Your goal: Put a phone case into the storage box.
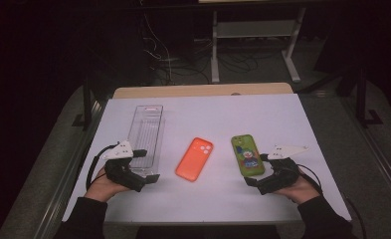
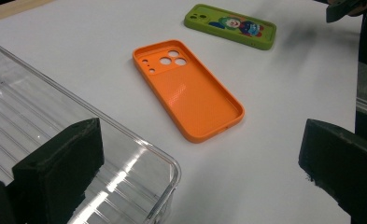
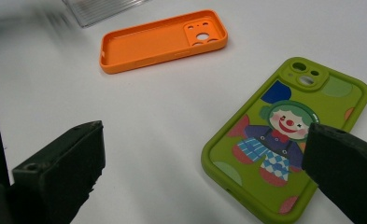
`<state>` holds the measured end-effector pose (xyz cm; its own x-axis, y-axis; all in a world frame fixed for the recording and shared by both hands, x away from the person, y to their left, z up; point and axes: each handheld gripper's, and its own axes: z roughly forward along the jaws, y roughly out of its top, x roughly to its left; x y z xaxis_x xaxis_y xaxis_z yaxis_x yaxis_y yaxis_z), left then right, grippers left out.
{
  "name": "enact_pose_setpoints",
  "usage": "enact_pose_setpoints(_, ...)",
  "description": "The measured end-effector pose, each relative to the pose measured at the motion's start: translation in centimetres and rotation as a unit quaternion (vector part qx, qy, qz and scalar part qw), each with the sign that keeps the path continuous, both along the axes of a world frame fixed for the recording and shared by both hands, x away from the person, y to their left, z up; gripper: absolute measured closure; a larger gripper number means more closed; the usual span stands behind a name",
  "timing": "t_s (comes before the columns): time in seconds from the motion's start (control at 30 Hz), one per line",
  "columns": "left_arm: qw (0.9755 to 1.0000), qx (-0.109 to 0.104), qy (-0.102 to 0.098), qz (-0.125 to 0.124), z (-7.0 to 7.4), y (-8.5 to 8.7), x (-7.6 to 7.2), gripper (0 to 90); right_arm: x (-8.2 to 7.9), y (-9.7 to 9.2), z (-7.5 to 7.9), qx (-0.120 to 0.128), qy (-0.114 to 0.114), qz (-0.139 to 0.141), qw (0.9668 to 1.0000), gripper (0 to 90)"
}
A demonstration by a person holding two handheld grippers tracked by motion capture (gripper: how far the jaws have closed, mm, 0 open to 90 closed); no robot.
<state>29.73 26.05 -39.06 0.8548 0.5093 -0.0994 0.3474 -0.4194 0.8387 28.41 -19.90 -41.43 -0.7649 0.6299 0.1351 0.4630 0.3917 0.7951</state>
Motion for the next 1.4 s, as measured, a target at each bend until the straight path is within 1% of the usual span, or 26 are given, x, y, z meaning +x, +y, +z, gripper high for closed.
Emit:
enact_pose_setpoints(0.13,1.0000,-0.007,0.003,0.001,0.2,-0.2,0.0,0.0,0.0,0.0,0.0,0.000,-0.001,0.000,1.0000,0.0)
enact_pose_setpoints(0.23,1.0000,-0.005,0.008,0.002,0.3,-0.4,0.1,0.0,0.1,0.0,0.0,-0.001,-0.003,0.001,1.0000,0.0)
enact_pose_setpoints(0.37,1.0000,-0.005,0.006,-0.003,0.6,-0.8,0.3,0.9,0.2,0.0,0.0,-0.001,-0.002,0.000,1.0000,0.0)
enact_pose_setpoints(0.4,1.0000,-0.006,0.005,-0.005,0.8,-1.1,0.4,1.0,0.2,0.1,0.1,0.000,-0.001,-0.003,1.0000,0.0)
enact_pose_setpoints(0.43,0.9999,-0.012,0.007,-0.005,0.9,-1.3,0.5,1.8,0.2,0.1,0.1,-0.002,-0.003,-0.003,1.0000,0.0)
enact_pose_setpoints(0.57,0.9999,-0.013,0.005,0.002,1.1,-2.0,0.7,7.3,0.2,0.0,0.1,-0.002,-0.003,-0.001,1.0000,0.0)
enact_pose_setpoints(0.6,0.9999,-0.014,0.004,0.004,1.2,-2.2,0.8,10.5,0.2,0.0,0.1,0.000,-0.001,-0.001,1.0000,0.0)
enact_pose_setpoints(0.63,0.9999,-0.016,0.003,0.005,1.4,-2.7,0.9,13.6,0.3,0.0,0.1,0.000,-0.004,0.000,1.0000,0.0)
enact_pose_setpoints(0.67,0.9998,-0.017,0.003,0.006,1.5,-2.9,1.0,14.2,0.2,0.0,0.1,-0.001,-0.004,0.000,1.0000,0.0)
enact_pose_setpoints(0.7,0.9998,-0.017,0.006,0.006,1.7,-3.1,1.1,15.9,0.2,0.0,0.1,-0.001,-0.003,0.001,1.0000,0.0)
enact_pose_setpoints(0.73,0.9997,-0.023,0.009,0.008,1.7,-3.3,1.1,18.0,0.2,0.0,0.1,-0.002,-0.005,0.002,1.0000,0.0)
enact_pose_setpoints(0.83,0.9996,-0.024,0.011,0.007,1.8,-3.7,1.2,26.7,0.2,0.0,0.1,-0.001,-0.003,0.002,1.0000,0.0)
enact_pose_setpoints(0.87,0.9996,-0.023,0.015,0.006,1.7,-4.0,1.2,26.7,0.2,0.0,0.1,-0.001,-0.001,0.002,1.0000,0.0)
enact_pose_setpoints(0.93,0.9997,-0.018,0.018,0.002,1.7,-4.5,1.2,33.5,0.2,0.1,0.1,-0.003,-0.003,0.003,1.0000,0.0)
enact_pose_setpoints(1.0,0.9996,-0.013,0.023,-0.006,1.6,-5.0,1.2,38.2,0.2,0.1,0.1,-0.003,-0.003,0.003,1.0000,0.0)
enact_pose_setpoints(1.03,0.9995,-0.005,0.027,-0.014,1.4,-5.8,1.3,43.7,0.2,0.1,0.1,-0.004,0.000,0.002,1.0000,0.0)
enact_pose_setpoints(1.07,0.9995,-0.005,0.027,-0.014,1.4,-5.8,1.3,46.0,0.2,0.1,0.1,-0.004,0.000,0.002,1.0000,0.0)
enact_pose_setpoints(1.1,0.9992,0.005,0.035,-0.020,1.1,-6.6,1.3,48.8,0.2,0.1,0.1,-0.004,0.000,0.003,1.0000,0.0)
enact_pose_setpoints(1.13,0.9990,0.013,0.037,-0.023,0.9,-6.9,1.3,51.6,0.2,0.2,0.1,-0.003,0.004,0.001,1.0000,0.0)
enact_pose_setpoints(1.2,0.9987,0.023,0.038,-0.025,0.5,-7.4,1.4,57.0,0.2,0.1,0.1,-0.004,0.003,0.004,1.0000,0.0)
enact_pose_setpoints(1.3,0.9976,0.039,0.046,-0.035,-0.1,-8.3,1.5,64.6,0.2,0.1,0.0,-0.005,0.001,0.007,1.0000,0.0)
enact_pose_setpoints(1.4,0.9961,0.050,0.061,-0.039,-0.6,-9.4,1.5,72.2,0.2,0.1,0.0,-0.006,0.000,0.010,0.9999,0.0)
